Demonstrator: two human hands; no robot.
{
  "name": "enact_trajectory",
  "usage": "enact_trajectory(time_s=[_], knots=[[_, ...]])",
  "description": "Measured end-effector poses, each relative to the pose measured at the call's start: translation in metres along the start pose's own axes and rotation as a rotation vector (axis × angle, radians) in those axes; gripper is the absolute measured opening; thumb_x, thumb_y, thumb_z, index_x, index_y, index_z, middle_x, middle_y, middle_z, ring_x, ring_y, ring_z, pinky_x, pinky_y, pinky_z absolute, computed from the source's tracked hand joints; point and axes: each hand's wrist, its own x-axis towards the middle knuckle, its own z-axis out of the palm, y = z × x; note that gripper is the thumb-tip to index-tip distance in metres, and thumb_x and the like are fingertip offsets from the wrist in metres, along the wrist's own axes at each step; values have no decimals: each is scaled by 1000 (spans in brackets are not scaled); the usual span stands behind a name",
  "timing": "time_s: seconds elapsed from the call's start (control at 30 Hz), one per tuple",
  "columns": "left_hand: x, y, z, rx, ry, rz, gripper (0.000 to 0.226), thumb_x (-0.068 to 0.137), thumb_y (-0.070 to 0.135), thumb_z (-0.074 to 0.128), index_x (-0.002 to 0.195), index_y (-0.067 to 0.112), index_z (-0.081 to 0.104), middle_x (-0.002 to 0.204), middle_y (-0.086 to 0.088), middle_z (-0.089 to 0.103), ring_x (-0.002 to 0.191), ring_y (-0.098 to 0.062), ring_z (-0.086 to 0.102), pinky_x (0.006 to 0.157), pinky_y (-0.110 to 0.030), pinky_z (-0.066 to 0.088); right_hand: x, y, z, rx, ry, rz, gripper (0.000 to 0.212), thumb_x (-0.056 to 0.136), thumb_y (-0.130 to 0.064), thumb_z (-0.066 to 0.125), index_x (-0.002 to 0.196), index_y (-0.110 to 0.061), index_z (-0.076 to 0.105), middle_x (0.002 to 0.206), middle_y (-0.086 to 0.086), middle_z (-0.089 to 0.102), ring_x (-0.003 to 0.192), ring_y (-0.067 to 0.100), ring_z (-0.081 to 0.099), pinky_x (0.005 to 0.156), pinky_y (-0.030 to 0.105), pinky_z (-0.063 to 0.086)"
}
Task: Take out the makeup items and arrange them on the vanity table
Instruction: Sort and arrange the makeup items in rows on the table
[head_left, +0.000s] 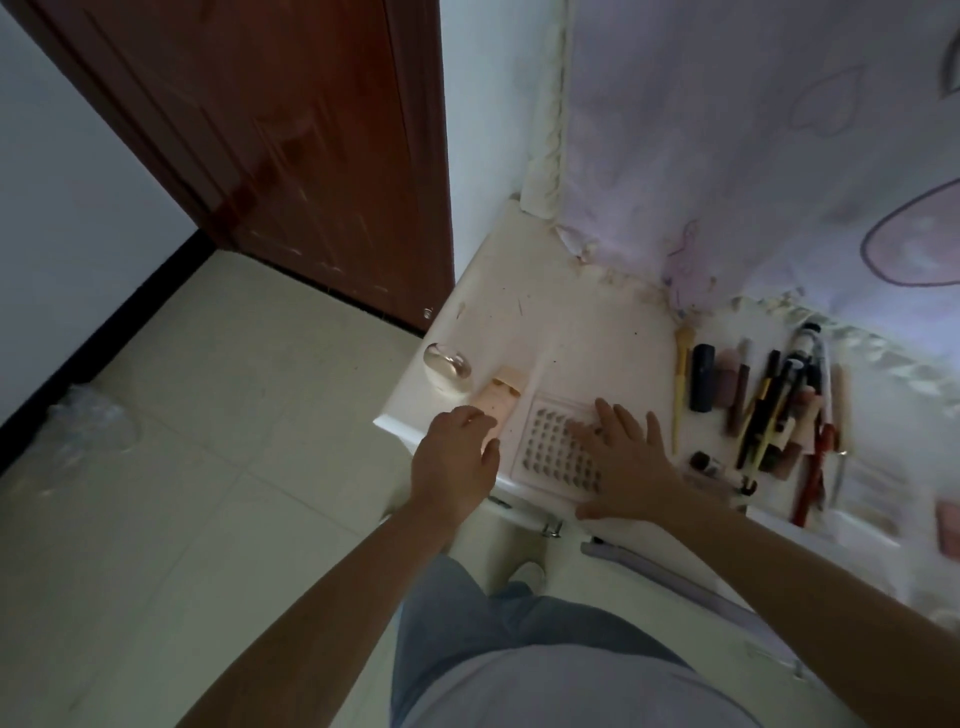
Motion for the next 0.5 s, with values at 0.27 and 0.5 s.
enact_trajectory(time_s=[0.27, 0.5], knots=[[-3, 16, -21, -105, -134, 56, 32, 91, 23, 52, 122, 13, 55, 126, -2, 56, 113, -16, 52, 96, -20, 37, -2, -3, -6, 111, 115, -9, 101, 64, -62, 63, 143, -28, 10, 149, 10, 8, 136, 28, 13, 114, 42, 8], [33, 36, -59, -418, -226, 88, 68, 78, 21, 70, 136, 10, 37, 135, -6, 44, 105, -5, 45, 86, -20, 42, -45, -1, -88, 488, 172, 8, 96, 67, -50, 72, 143, -29, 17, 150, 9, 18, 135, 24, 23, 109, 32, 21]])
